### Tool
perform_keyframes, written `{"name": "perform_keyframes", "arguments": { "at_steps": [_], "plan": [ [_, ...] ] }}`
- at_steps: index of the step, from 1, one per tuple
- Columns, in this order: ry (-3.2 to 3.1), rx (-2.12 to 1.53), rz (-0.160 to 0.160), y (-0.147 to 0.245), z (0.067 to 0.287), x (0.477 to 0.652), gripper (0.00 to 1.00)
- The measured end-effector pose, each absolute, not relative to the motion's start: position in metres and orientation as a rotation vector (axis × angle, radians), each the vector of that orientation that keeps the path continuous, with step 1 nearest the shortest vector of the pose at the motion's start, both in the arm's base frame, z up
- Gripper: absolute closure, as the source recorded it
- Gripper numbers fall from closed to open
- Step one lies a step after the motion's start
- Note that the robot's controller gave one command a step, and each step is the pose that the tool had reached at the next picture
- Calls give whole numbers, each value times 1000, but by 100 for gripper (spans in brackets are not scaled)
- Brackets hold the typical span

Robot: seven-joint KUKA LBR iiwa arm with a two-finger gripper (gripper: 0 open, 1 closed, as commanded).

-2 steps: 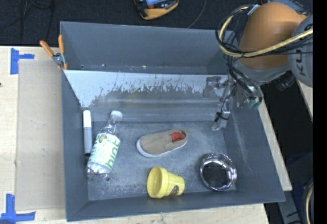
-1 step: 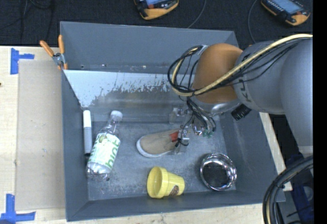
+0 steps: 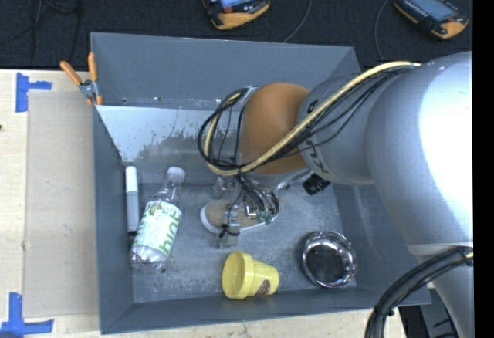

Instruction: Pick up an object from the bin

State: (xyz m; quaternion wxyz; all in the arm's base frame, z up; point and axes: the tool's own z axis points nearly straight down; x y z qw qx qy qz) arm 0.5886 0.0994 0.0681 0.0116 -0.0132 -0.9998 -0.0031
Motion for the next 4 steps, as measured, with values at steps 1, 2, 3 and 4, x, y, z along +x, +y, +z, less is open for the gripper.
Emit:
{"name": "perform_keyframes", "arguments": {
  "at_steps": [1,2,3,4],
  "plan": [
    [-3111,-215,-12,183,70,601,0],
    [-3110,-220,-7,178,70,601,100],
    [-3099,361,-13,185,83,606,100],
    [-2978,936,-21,156,70,595,100]
  ]
}}
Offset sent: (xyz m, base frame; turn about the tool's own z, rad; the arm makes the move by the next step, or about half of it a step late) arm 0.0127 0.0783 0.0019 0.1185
